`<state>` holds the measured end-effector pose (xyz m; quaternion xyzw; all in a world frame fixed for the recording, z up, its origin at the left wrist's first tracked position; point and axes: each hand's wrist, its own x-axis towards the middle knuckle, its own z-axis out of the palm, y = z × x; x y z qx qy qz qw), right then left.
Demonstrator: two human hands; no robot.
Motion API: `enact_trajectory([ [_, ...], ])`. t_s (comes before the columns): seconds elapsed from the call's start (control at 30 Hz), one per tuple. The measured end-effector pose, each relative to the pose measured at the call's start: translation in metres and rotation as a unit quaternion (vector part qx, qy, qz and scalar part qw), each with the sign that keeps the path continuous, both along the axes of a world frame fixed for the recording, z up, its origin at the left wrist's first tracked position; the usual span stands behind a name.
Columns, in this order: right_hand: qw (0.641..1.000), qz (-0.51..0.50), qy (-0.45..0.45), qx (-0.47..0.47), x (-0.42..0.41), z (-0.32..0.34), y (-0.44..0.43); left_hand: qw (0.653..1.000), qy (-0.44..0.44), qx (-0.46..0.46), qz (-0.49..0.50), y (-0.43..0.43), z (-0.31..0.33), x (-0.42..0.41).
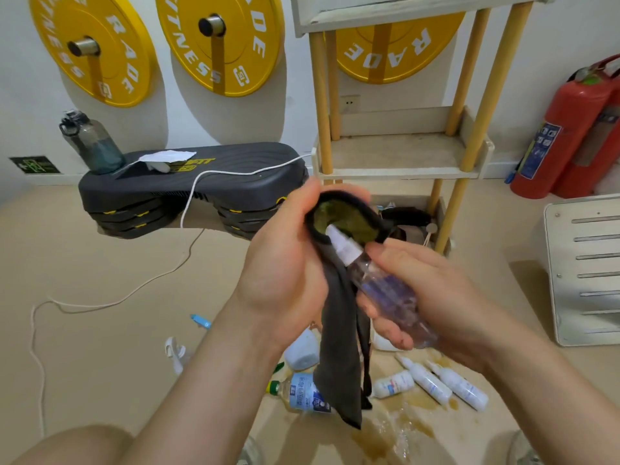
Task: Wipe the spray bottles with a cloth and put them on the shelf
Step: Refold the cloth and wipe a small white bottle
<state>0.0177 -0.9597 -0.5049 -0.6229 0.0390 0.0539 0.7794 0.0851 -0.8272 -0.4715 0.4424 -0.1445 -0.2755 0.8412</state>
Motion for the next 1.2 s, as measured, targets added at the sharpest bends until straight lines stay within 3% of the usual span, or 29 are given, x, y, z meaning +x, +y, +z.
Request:
enact_trajectory([
  [0.03, 0.999, 0.003, 0.017, 0.047, 0.000, -0.001, 0.004, 1.000, -0.001, 0.004, 0.017, -0.002, 0.000, -0.001],
  [0.1, 0.999, -0.022, 0.022, 0.020, 0.002, -0.005, 0.009, 0.997, 0.033, 0.001, 0.067, -0.005, -0.004, 0.001],
  [0.2, 0.970, -0.113, -0.057, -0.207, 0.002, -0.010, 0.020, 0.989, 0.057, 0.015, 0.139, -0.008, -0.010, 0.005],
  [0.27, 0.870, -0.173, -0.150, -0.437, -0.002, -0.018, 0.027, 0.980, 0.067, 0.002, 0.185, -0.010, -0.010, 0.006],
  [0.3, 0.816, -0.191, -0.190, -0.512, -0.004, -0.021, 0.031, 0.978, 0.074, -0.009, 0.196, -0.010, -0.009, 0.006],
  [0.33, 0.787, -0.201, -0.215, -0.542, -0.004, -0.023, 0.034, 0.977, 0.078, -0.017, 0.200, -0.011, -0.009, 0.006],
  [0.37, 0.793, -0.204, -0.213, -0.533, -0.002, -0.023, 0.035, 0.976, 0.079, -0.022, 0.200, -0.011, -0.008, 0.006],
  [0.4, 0.844, -0.200, -0.184, -0.462, -0.001, -0.021, 0.035, 0.977, 0.079, -0.023, 0.194, -0.010, -0.009, 0.007],
  [0.47, 0.980, -0.135, -0.040, -0.138, 0.003, -0.011, 0.031, 0.980, 0.082, -0.023, 0.179, -0.010, -0.010, 0.006],
  [0.5, 0.996, -0.070, 0.041, 0.047, 0.003, -0.008, 0.028, 0.981, 0.086, -0.029, 0.169, -0.011, -0.010, 0.005],
  [0.53, 0.982, -0.027, 0.091, 0.165, 0.002, -0.005, 0.025, 0.983, 0.089, -0.034, 0.160, -0.011, -0.011, 0.004],
  [0.57, 0.974, -0.014, 0.106, 0.200, 0.001, -0.006, 0.023, 0.983, 0.089, -0.035, 0.156, -0.011, -0.012, 0.003],
  [0.6, 0.979, -0.021, 0.094, 0.178, 0.002, -0.007, 0.023, 0.983, 0.087, -0.031, 0.159, -0.010, -0.013, 0.004],
  [0.67, 0.994, -0.093, 0.008, -0.051, 0.003, -0.011, 0.029, 0.981, 0.091, -0.021, 0.171, -0.008, -0.016, 0.006],
  [0.7, 0.961, -0.142, -0.062, -0.231, 0.003, -0.015, 0.030, 0.980, 0.094, -0.017, 0.174, -0.008, -0.016, 0.007],
  [0.73, 0.889, -0.174, -0.127, -0.404, 0.002, -0.020, 0.027, 0.979, 0.096, -0.013, 0.177, -0.007, -0.016, 0.008],
  [0.77, 0.829, -0.194, -0.173, -0.495, 0.002, -0.023, 0.025, 0.979, 0.096, -0.014, 0.181, -0.006, -0.015, 0.009],
  [0.8, 0.818, -0.200, -0.193, -0.504, 0.002, -0.026, 0.020, 0.977, 0.093, -0.017, 0.189, -0.005, -0.014, 0.010],
  [0.83, 0.840, -0.197, -0.198, -0.466, 0.000, -0.026, 0.016, 0.975, 0.088, -0.022, 0.205, -0.004, -0.013, 0.013],
  [0.93, 0.924, -0.235, -0.193, -0.233, -0.001, -0.015, 0.009, 0.963, 0.086, -0.038, 0.252, 0.005, -0.010, 0.021],
  [1.0, 0.952, -0.259, -0.144, -0.080, -0.001, -0.004, 0.013, 0.961, 0.089, -0.041, 0.258, 0.007, -0.009, 0.021],
  [1.03, 0.963, -0.245, -0.103, -0.051, 0.000, -0.001, 0.017, 0.962, 0.086, -0.041, 0.254, 0.005, -0.008, 0.018],
  [1.13, 0.980, -0.177, 0.016, -0.093, 0.003, -0.011, 0.037, 0.967, 0.030, -0.017, 0.251, -0.005, -0.008, 0.010],
  [1.2, 0.976, -0.167, 0.043, -0.131, 0.007, -0.020, 0.049, 0.958, -0.095, 0.072, 0.261, -0.007, -0.013, 0.006],
])
